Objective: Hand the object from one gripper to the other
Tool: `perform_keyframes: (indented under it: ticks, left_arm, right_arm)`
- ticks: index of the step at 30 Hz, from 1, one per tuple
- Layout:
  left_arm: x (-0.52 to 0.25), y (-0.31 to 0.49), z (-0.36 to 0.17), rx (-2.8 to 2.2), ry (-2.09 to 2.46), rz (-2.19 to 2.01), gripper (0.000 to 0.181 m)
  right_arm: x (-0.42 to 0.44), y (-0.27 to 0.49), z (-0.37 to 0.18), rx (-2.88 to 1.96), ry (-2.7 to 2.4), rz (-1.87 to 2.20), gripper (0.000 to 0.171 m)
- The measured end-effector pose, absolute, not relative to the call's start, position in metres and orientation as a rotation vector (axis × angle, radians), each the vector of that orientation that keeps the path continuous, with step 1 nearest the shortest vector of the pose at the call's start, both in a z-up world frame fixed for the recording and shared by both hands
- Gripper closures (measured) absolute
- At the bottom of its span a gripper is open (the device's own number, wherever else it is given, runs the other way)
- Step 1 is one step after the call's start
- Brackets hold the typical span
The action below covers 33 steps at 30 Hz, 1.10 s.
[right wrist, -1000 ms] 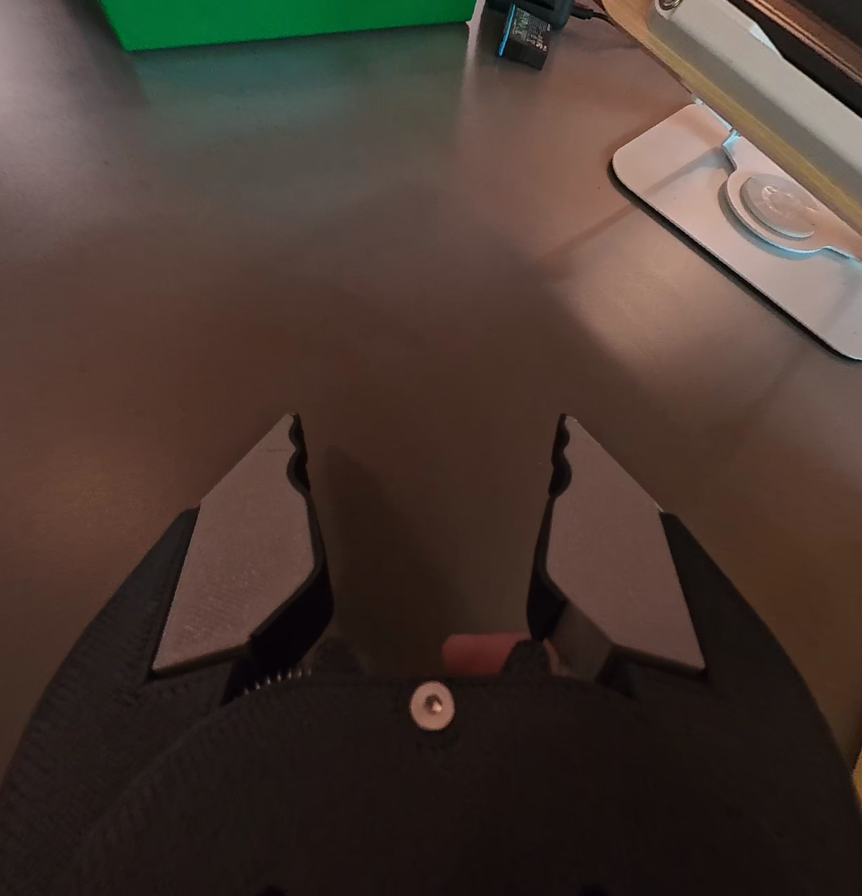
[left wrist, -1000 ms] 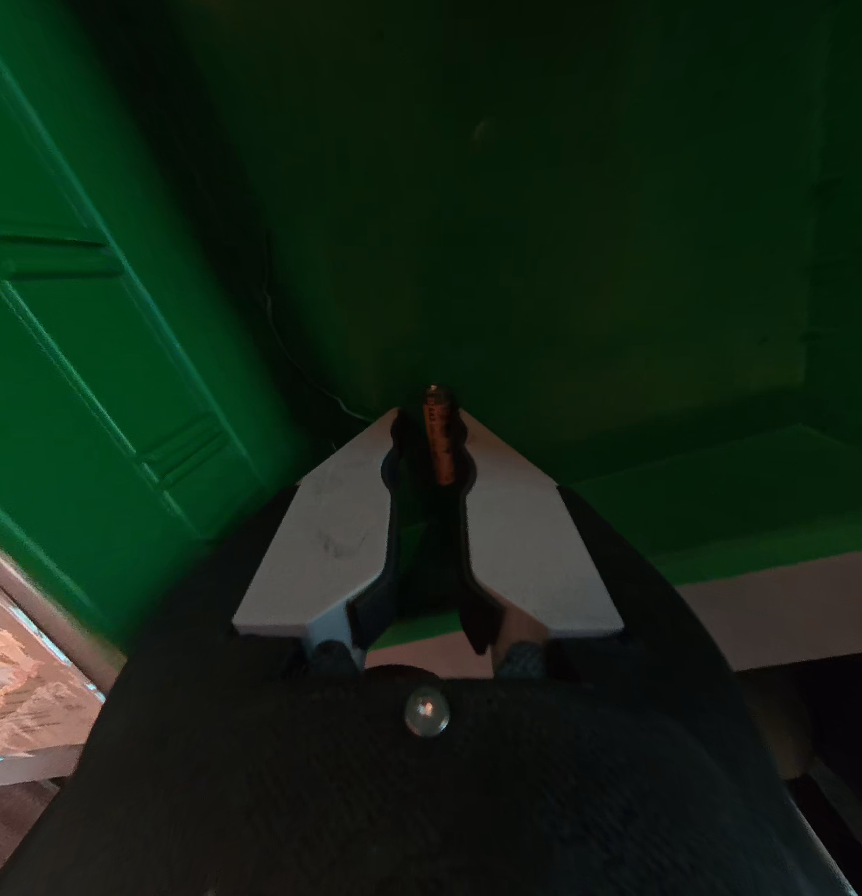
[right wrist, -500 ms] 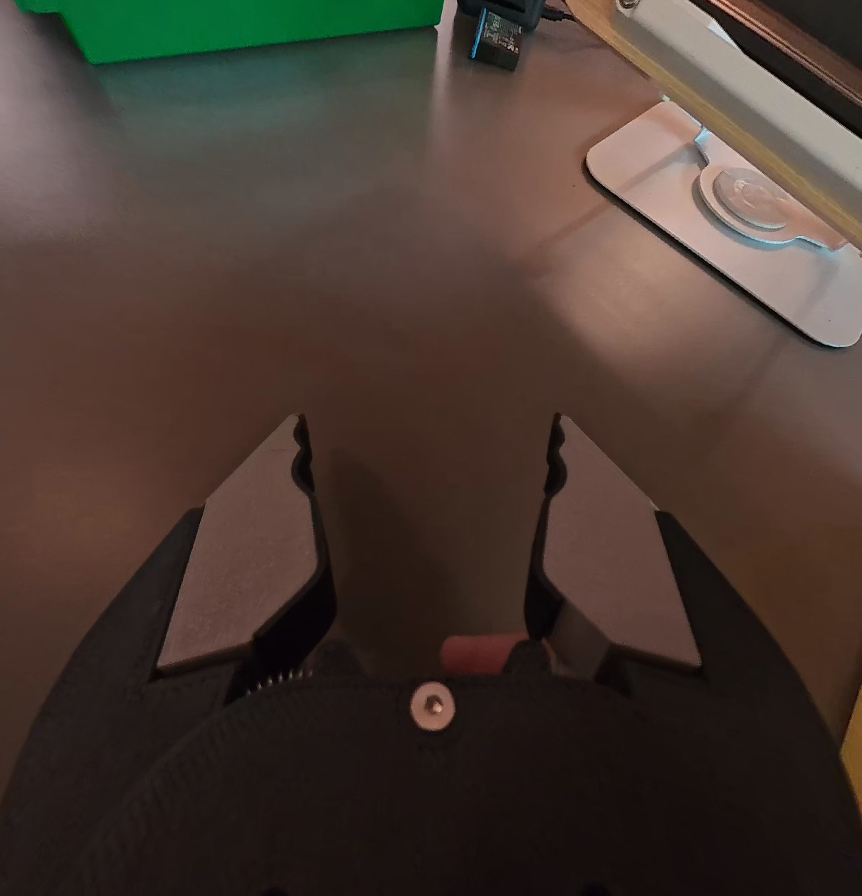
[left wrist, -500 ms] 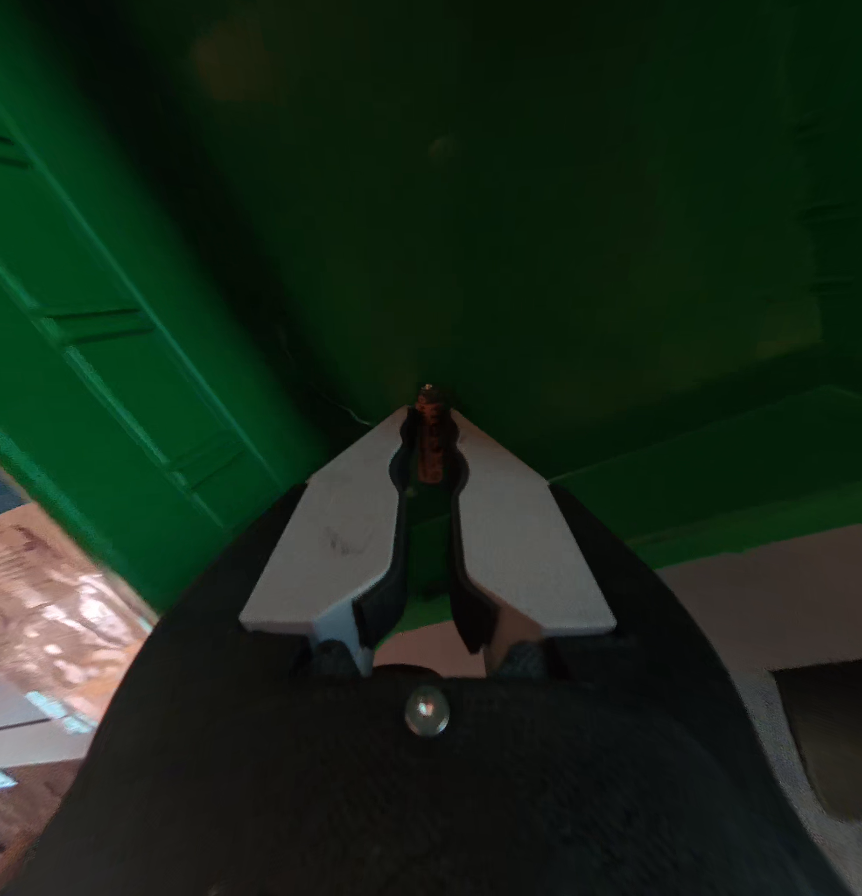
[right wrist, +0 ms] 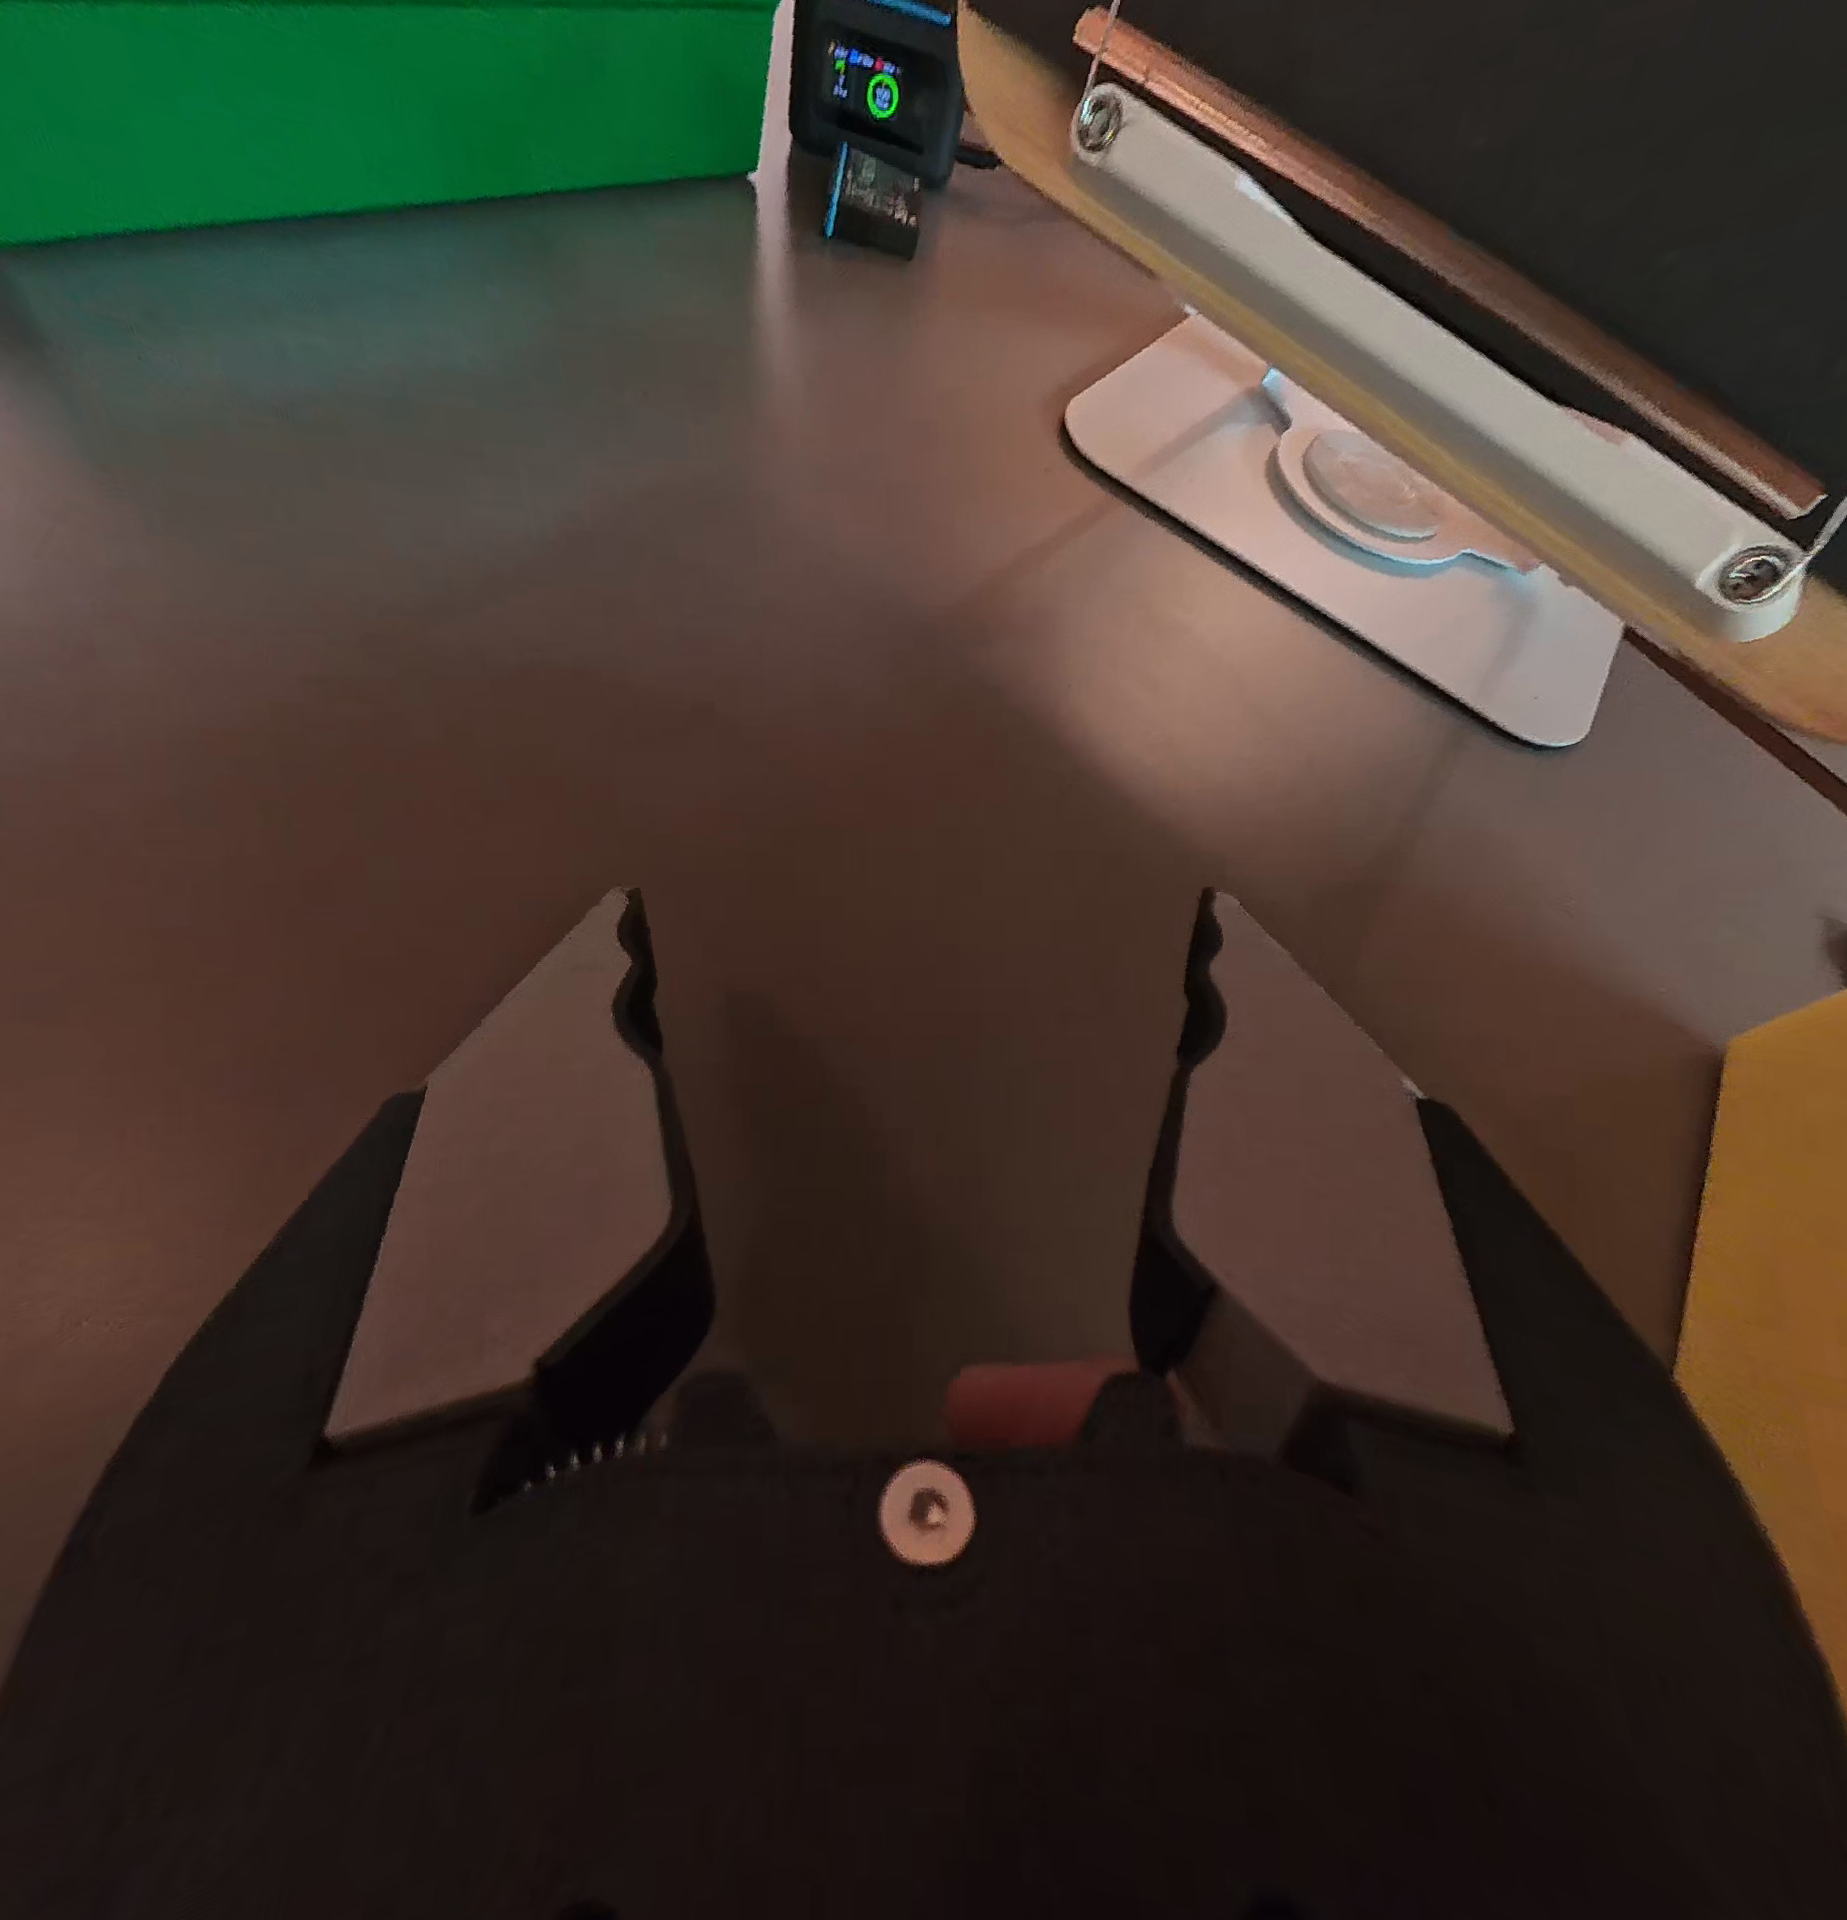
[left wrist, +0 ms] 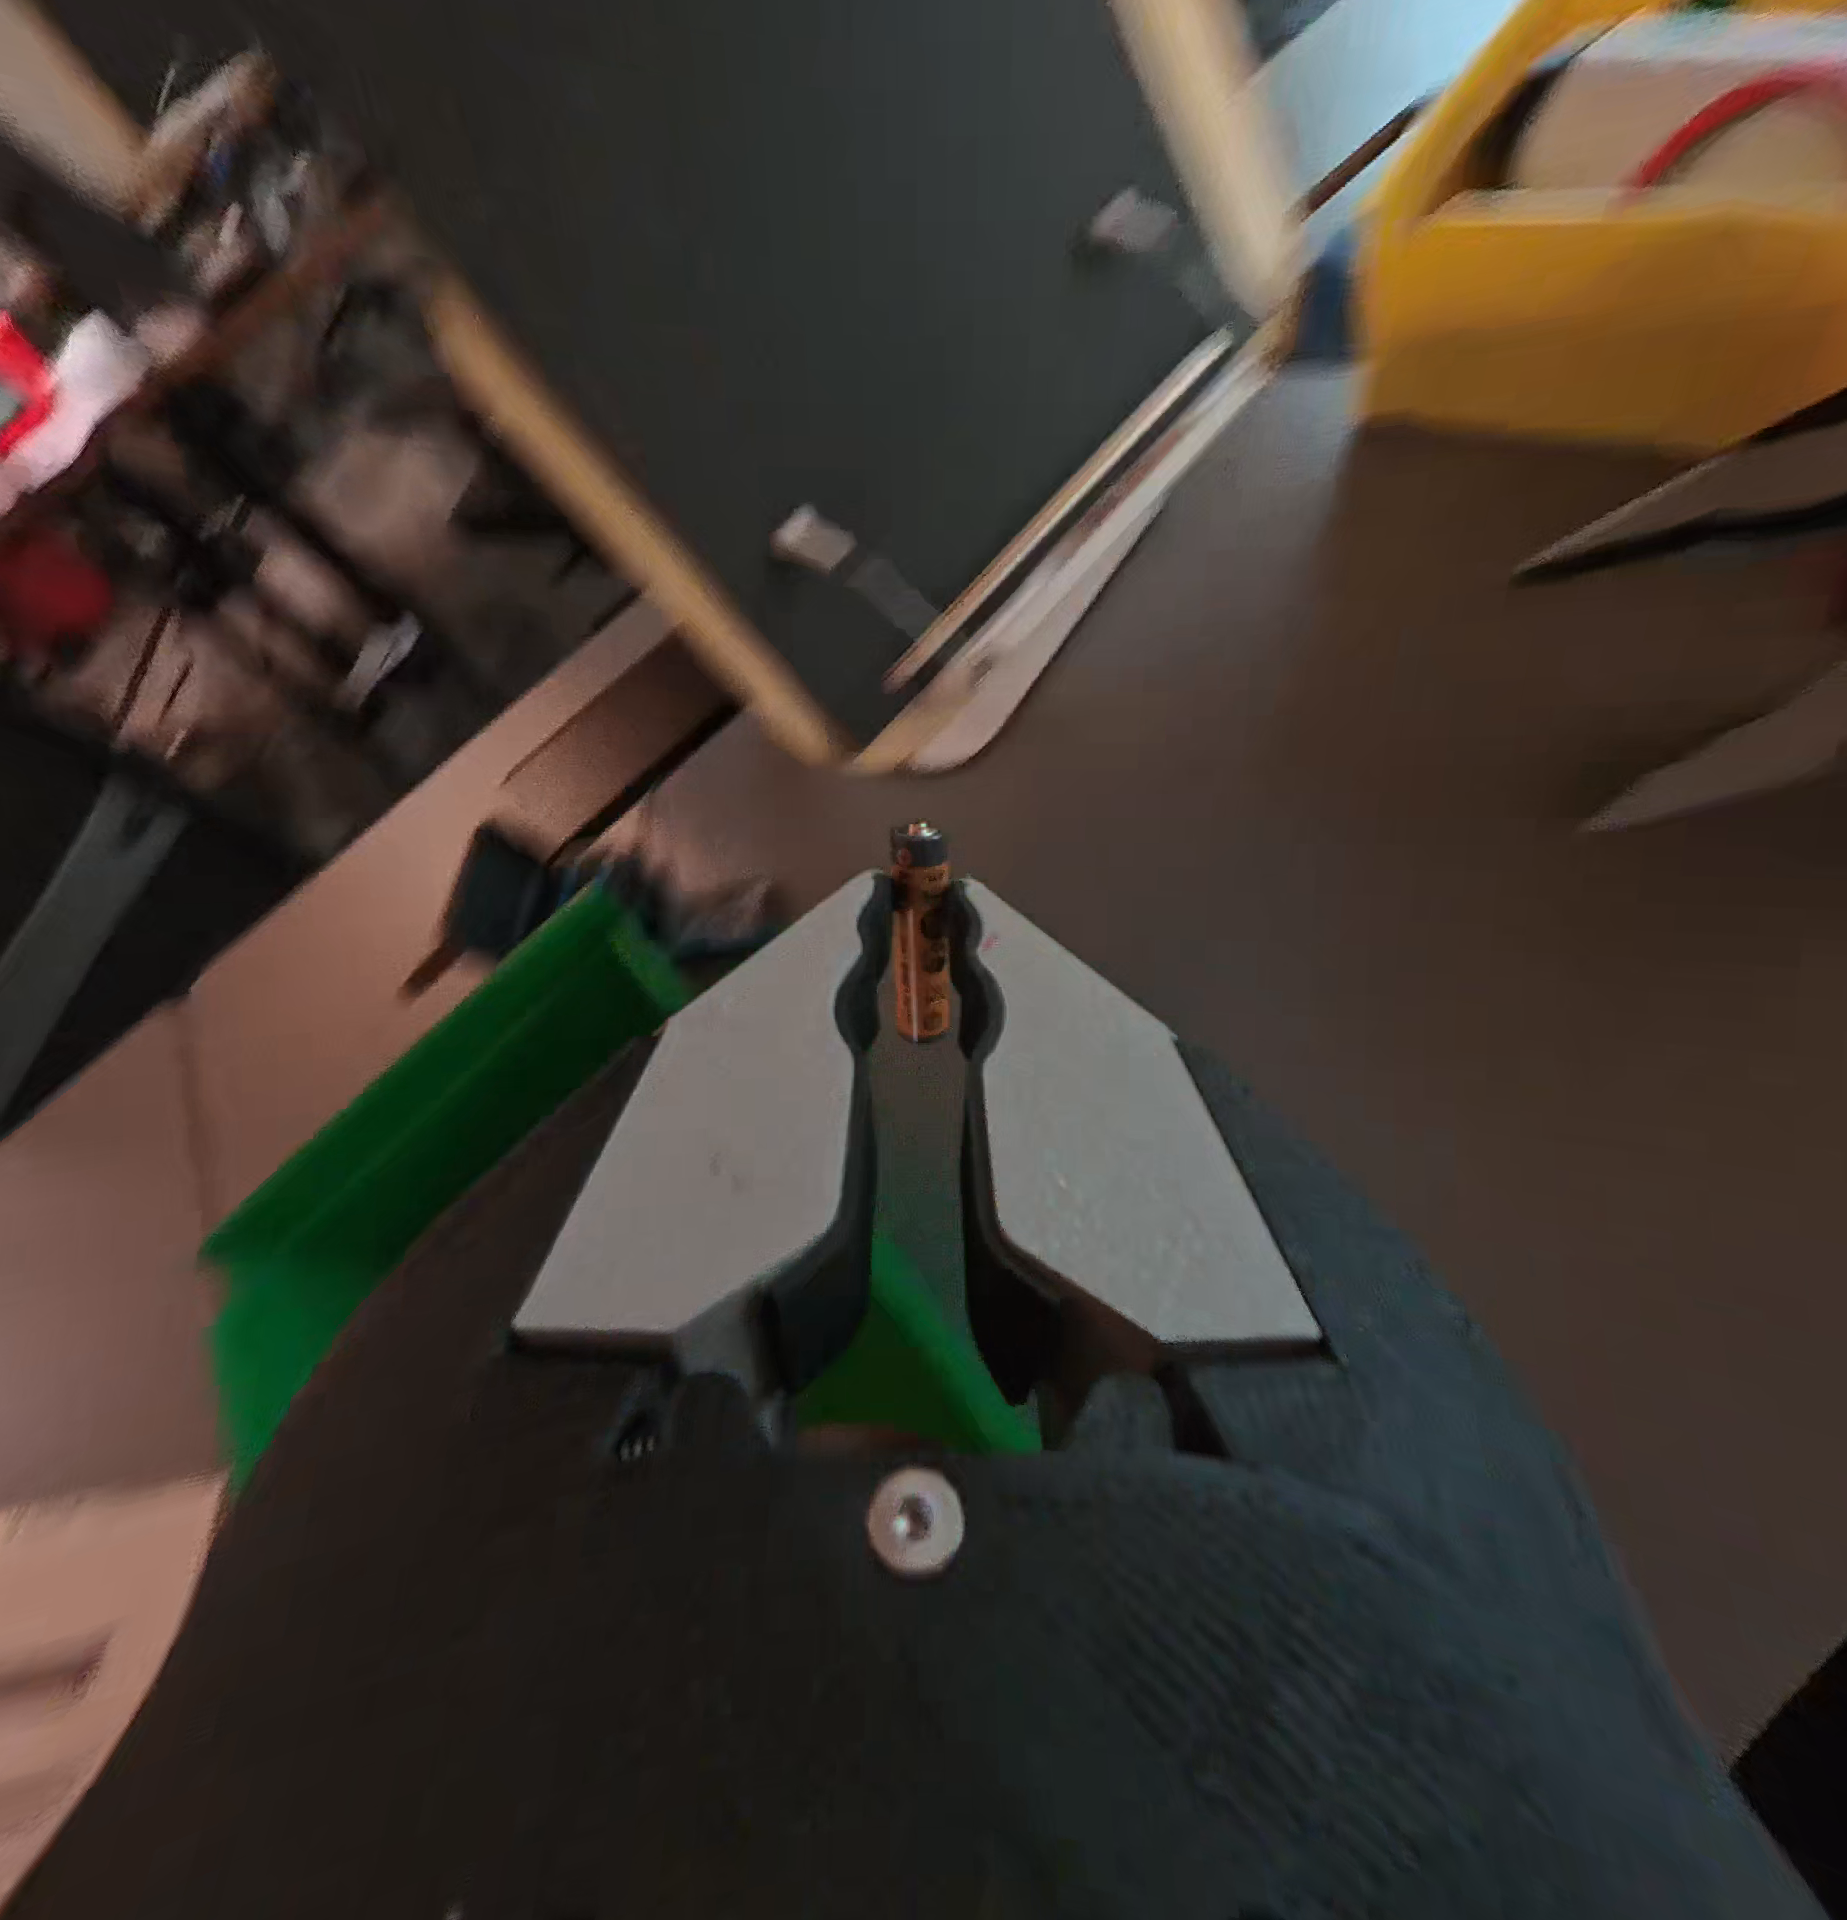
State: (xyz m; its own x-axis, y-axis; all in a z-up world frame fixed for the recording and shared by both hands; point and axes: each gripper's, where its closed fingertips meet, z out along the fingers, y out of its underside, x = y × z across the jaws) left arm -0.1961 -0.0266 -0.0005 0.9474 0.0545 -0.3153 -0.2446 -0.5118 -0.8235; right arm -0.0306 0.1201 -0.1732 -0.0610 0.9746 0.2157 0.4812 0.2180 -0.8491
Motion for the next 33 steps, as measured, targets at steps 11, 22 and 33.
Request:
perform_keyframes:
  ticks: [11, 22, 33]
  left_arm:
    - [-0.039, 0.104, -0.061, -1.780, 0.337, -0.247, 0.174]
    - [-0.038, 0.123, -0.063, -1.549, 0.233, -0.565, 0.173]
    - [-0.052, 0.126, -0.069, -1.556, 0.145, -0.549, 0.173]
  right_arm:
    - [-0.029, 0.139, -0.147, -1.349, -1.498, 0.827, 0.072]
    - [-0.036, 0.129, -0.111, -1.260, -1.398, 1.112, 0.106]
    - [-0.062, 0.115, -0.095, -1.181, -1.387, 1.154, 0.142]
